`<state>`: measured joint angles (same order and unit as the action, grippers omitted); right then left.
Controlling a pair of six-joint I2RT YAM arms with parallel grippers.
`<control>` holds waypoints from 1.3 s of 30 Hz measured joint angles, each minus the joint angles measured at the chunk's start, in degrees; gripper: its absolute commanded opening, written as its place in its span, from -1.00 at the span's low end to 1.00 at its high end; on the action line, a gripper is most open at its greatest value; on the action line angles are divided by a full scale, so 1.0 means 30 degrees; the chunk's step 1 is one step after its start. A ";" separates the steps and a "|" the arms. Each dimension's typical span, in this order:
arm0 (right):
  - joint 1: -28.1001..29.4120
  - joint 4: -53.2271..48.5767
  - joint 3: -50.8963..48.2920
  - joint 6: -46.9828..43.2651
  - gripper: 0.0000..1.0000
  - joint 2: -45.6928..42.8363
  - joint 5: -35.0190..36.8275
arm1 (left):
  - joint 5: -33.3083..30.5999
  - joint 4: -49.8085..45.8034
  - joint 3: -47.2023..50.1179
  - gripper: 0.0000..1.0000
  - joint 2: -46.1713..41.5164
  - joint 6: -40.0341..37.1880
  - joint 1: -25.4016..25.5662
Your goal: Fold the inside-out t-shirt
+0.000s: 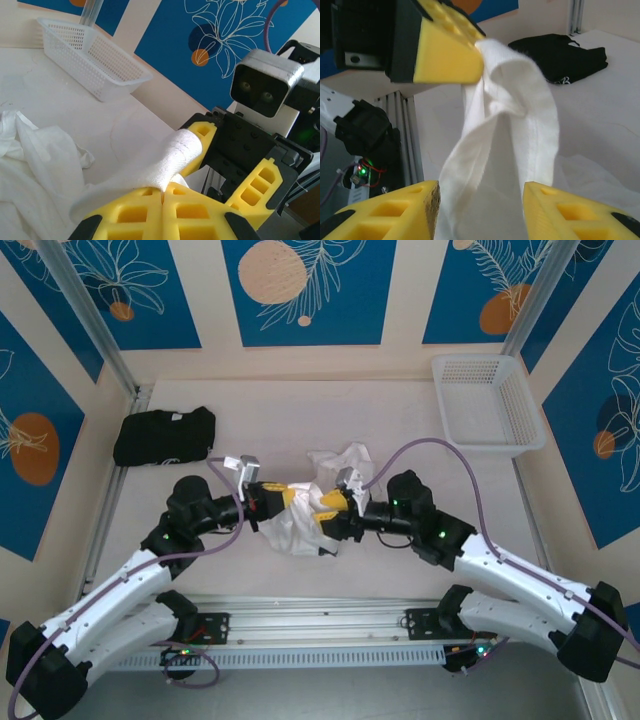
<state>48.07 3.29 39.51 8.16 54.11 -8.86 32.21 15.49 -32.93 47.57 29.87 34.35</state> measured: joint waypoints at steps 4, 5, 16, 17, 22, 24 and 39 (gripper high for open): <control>0.0000 0.0561 0.0517 0.0670 -0.04 0.0947 -0.0306 | 0.0109 -0.0007 0.0015 -1.00 0.0095 -0.0109 0.0000; 0.0000 0.0685 0.0627 0.0809 -0.07 0.1137 -0.0357 | 0.0117 0.0000 0.0015 -1.00 0.0087 -0.0124 0.0000; -0.0262 0.1355 0.1042 0.1785 -1.00 0.1712 -0.1064 | -0.0291 -0.0277 0.0153 -0.94 0.0051 -0.0576 0.0000; -0.0306 0.1341 0.1042 0.1800 -1.00 0.1654 -0.1173 | -0.0444 -0.0401 0.0168 -0.91 0.0051 -0.0612 0.0000; -0.0430 0.1574 0.0787 0.1785 -1.00 0.1122 -0.2011 | -0.0765 -0.0619 0.0277 -0.74 0.0051 -0.0736 0.0000; -0.0430 0.1632 0.0663 0.1792 -1.00 0.1027 -0.2222 | -0.0765 -0.0619 0.0284 -0.69 0.0051 -0.0809 0.0000; -0.1435 0.1341 0.0590 0.2011 -1.00 0.0794 -0.2506 | -0.0984 -0.1202 0.0743 -0.03 -0.0306 -0.1603 -0.0007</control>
<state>43.77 7.31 41.28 14.20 56.49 -16.38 29.26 11.88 -30.70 46.65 25.06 34.33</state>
